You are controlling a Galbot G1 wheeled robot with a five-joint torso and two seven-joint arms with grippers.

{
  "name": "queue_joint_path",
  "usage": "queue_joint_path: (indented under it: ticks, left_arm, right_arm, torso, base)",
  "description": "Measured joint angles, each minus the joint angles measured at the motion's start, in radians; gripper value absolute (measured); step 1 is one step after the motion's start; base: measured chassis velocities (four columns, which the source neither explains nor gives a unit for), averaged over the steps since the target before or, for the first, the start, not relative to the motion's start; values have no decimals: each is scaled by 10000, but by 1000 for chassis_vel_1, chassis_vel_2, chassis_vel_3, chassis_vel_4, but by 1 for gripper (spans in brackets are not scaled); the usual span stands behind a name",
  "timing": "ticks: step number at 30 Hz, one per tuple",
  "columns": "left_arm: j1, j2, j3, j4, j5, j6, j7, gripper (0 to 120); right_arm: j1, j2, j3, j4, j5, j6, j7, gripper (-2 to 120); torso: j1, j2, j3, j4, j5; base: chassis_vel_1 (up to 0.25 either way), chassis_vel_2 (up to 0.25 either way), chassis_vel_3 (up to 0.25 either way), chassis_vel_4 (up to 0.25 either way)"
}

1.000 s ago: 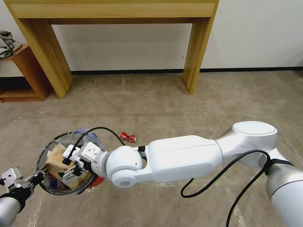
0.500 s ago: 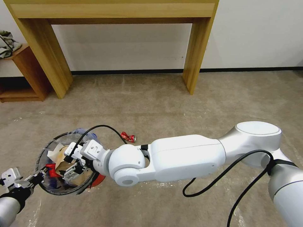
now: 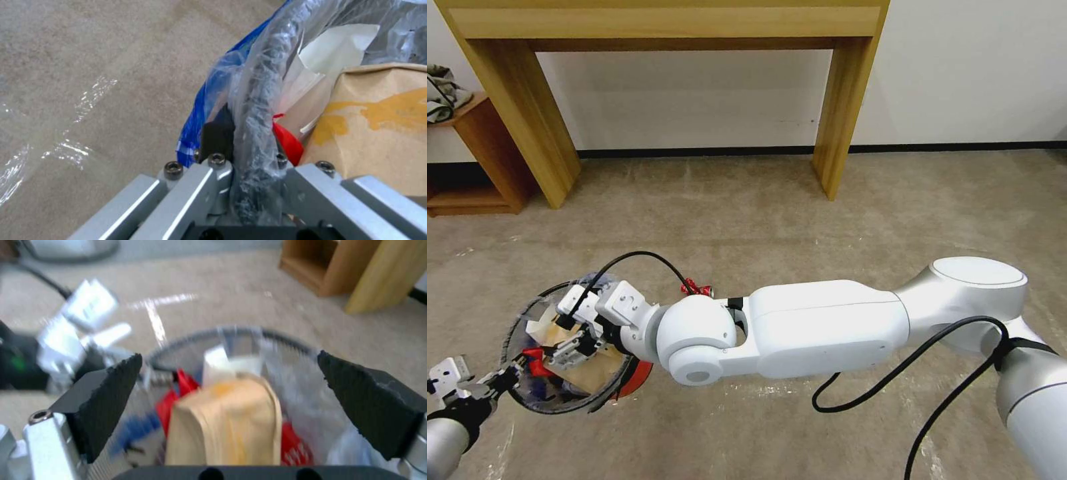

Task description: Pick up the trash bin and place the garbage on the floor into it.

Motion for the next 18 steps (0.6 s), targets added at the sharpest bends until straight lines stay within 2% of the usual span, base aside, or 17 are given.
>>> queue_joint_path:
  ticks: [6, 8, 9, 12, 18]
  left_arm:
    - [22, 10, -33, 0, -1, -1, 0, 1]
    - [49, 10, -41, -4, -4, 0, 0, 1]
    - [49, 10, -41, -4, -4, 0, 0, 1]
    - [84, 28, -73, -18, -16, 0, 0, 1]
    - [101, 42, -138, -32, -50, -1, 0, 1]
  right_arm:
    - [-274, -138, 439, -8, -244, 994, -832, 100]
    - [-495, -215, 813, 0, -325, 1622, -1369, 100]
    - [-495, -215, 813, 0, -325, 1622, -1369, 100]
    - [-767, -312, 1622, 36, -274, 2425, -1968, 100]
    - [-1006, -591, 2704, -99, -313, 3110, -2487, 100]
  torso:
    - [0, 0, 0, 0, 0]
    - [0, 0, 0, -1, 1]
    - [0, 0, 0, -1, 1]
    - [0, 0, 0, 0, 1]
    - [0, 0, 0, 0, 1]
  base:
    - [0, 0, 0, 0]
    - [0, 0, 0, 0]
    - [0, 0, 0, 0]
    - [0, 0, 0, 0]
    - [0, 0, 0, 0]
